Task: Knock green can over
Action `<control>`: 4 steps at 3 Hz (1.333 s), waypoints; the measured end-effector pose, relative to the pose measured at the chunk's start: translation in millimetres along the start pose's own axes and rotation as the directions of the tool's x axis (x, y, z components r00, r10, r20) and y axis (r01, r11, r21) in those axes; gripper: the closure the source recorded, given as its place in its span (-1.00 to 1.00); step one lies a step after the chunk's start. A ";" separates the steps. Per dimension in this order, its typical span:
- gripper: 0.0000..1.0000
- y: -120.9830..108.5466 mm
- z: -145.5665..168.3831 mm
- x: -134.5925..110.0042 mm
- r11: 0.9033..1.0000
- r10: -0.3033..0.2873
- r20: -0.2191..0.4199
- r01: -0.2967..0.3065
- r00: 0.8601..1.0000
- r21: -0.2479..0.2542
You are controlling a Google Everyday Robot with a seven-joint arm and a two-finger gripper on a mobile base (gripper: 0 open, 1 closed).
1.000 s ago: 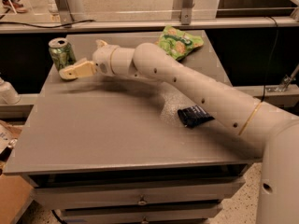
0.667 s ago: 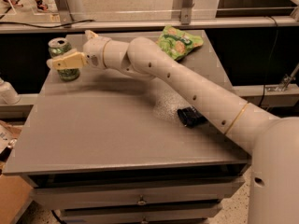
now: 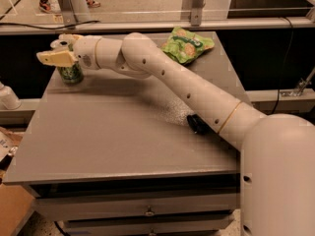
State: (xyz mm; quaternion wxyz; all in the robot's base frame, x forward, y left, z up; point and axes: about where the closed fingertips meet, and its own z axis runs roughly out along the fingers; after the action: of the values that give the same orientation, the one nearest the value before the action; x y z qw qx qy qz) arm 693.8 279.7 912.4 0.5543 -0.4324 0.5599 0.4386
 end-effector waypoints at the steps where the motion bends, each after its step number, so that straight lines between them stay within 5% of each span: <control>1: 0.26 0.8 -0.3 8.9 1.000 -0.013 -0.057 0.012 0.998 -0.029; 2: 0.73 -2.9 -4.7 7.4 0.999 -0.028 -0.073 0.026 0.997 -0.026; 3: 1.00 -20.2 -22.9 -15.8 0.995 -0.095 -0.104 0.095 0.990 -0.012; 4: 1.00 -45.8 -49.6 -58.1 0.980 -0.197 -0.165 0.197 0.966 -0.017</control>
Offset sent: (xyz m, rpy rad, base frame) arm 0.0229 -0.0477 0.0115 -0.1937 -0.0912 -0.0233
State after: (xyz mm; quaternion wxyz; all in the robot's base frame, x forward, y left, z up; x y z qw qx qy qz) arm 727.0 220.4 970.0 0.5465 -0.5211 0.5581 0.3440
